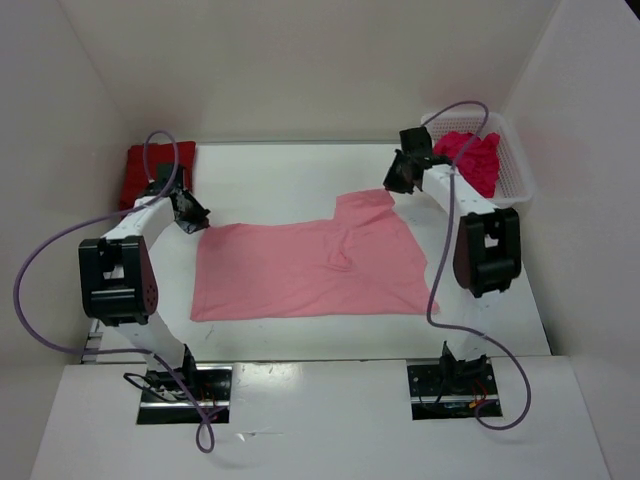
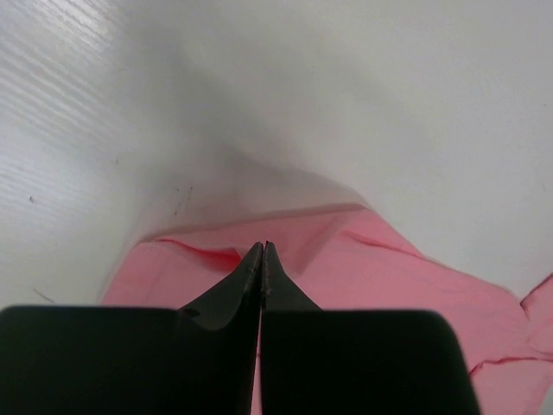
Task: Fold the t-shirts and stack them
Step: Fold the other side of the tshirt into a rectangle
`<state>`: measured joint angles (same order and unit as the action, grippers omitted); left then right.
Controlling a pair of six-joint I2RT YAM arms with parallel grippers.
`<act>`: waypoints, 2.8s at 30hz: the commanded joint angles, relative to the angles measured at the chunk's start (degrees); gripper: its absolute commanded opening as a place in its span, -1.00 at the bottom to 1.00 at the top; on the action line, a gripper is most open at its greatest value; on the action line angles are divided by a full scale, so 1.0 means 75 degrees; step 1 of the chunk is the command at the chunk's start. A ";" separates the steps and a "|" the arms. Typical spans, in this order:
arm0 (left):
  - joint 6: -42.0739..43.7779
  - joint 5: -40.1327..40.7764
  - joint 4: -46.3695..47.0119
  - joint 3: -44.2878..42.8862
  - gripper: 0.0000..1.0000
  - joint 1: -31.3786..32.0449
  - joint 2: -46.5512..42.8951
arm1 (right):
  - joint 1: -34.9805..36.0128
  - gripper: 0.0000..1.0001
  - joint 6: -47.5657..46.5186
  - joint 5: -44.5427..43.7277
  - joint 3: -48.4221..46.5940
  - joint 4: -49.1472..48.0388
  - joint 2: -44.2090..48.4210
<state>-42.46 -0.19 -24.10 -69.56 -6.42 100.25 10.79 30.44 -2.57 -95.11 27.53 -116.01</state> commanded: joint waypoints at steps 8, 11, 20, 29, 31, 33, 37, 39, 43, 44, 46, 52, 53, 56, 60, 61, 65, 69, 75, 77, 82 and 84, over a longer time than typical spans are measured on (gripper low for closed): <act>0.0024 -0.0396 -0.0467 0.0953 -1.00 -0.0140 -0.1834 | -0.0360 -0.99 0.0571 0.0401 0.3879 0.0195 0.4297; 0.0095 -0.0595 -0.0689 0.1270 -1.00 -0.0339 -0.2279 | -0.0430 -0.99 0.0653 0.0611 0.4489 0.0781 0.5349; 0.0399 -0.1835 -0.0936 0.2277 -1.00 -0.1768 -0.2679 | -0.0641 -0.99 0.0723 0.0963 0.5451 0.2668 0.7146; 0.0470 -0.2682 -0.0842 0.2794 -0.92 -0.2590 -0.2280 | -0.0641 -0.86 0.0278 0.0120 0.5017 0.4169 0.7217; 0.0470 -0.2507 -0.1017 0.2689 -0.71 -0.2590 -0.2478 | -0.0641 -0.83 0.0278 0.0249 0.5017 0.4321 0.7463; 0.0399 -0.2192 -0.1204 0.2408 -0.65 -0.2590 -0.2852 | -0.0641 -0.81 0.0278 0.0249 0.5017 0.4485 0.7627; 0.0329 -0.1921 -0.1392 0.2126 -0.52 -0.2590 -0.3334 | -0.0548 -0.64 0.0196 0.0225 0.4830 0.4394 0.7512; 0.0329 -0.1851 -0.1218 0.2126 -0.49 -0.2228 -0.3439 | -0.0385 -0.64 0.0196 0.0715 0.4736 0.3636 0.7324; 0.0248 -0.1850 -0.0702 0.2384 -0.35 -0.1455 -0.3511 | 0.0514 -1.00 0.0802 0.1315 0.4924 0.1880 0.6329; 0.0247 -0.1850 -0.0608 0.2465 -0.35 -0.1244 -0.3511 | 0.0762 -1.00 0.0933 0.1176 0.4924 0.1490 0.5909; 0.0025 -0.1734 -0.0374 0.2466 -0.33 -0.0588 -0.3230 | 0.1394 -1.00 0.1121 0.1070 0.4924 0.0473 0.5392; -0.0221 -0.1640 -0.0021 0.2466 -0.33 0.0784 -0.2176 | 0.2241 -0.37 0.0970 0.0624 0.4174 -0.0481 0.3047; -0.0222 -0.1639 0.0048 0.2466 -0.33 0.0866 -0.2094 | 0.2241 -0.31 0.0969 0.0519 0.4174 -0.0564 0.2790; -0.0222 -0.1569 0.0247 0.2618 -0.35 0.0937 -0.1790 | 0.2312 -0.12 0.0875 0.0378 0.4092 -0.0728 0.2473; -0.0222 -0.1569 0.0318 0.2618 -0.35 0.0937 -0.1344 | 0.2312 -0.09 0.0711 0.0260 0.4092 -0.0659 0.2061; -0.0222 -0.1569 0.0318 0.2618 -0.35 0.0937 -0.1204 | 0.2393 -0.12 0.0711 0.0330 0.4092 -0.0659 0.1980; -0.0292 -0.1732 0.0458 0.2618 -0.35 0.0937 -0.0991 | 0.2558 -0.29 0.0711 0.0331 0.4010 -0.0379 0.2049; -0.0362 -0.1803 0.0529 0.2548 -0.35 0.0937 -0.0909 | 0.2652 -0.47 0.0711 0.0413 0.4185 0.0090 0.2260; -0.0362 -0.1885 0.0600 0.2548 -0.35 0.0937 -0.0909 | 0.3108 -0.64 0.0560 0.0845 0.4688 0.0793 0.2787; -0.0362 -0.1885 0.0600 0.2548 -0.35 0.0937 -0.0909 | 0.3411 -0.66 0.0489 0.0917 0.4795 0.1120 0.2881; -0.0362 -0.1967 0.0530 0.2384 -0.35 0.0937 -0.0991 | 0.3601 -0.62 0.0489 0.2283 0.5041 0.1474 0.3501; -0.0362 -0.1967 0.0437 0.2314 -0.35 0.0937 -0.1178 | 0.3601 -0.55 0.0489 0.2218 0.4797 0.1869 0.3759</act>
<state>-45.17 -13.78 -20.80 -50.26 0.78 93.25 37.67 34.83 10.02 -57.60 36.73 -92.99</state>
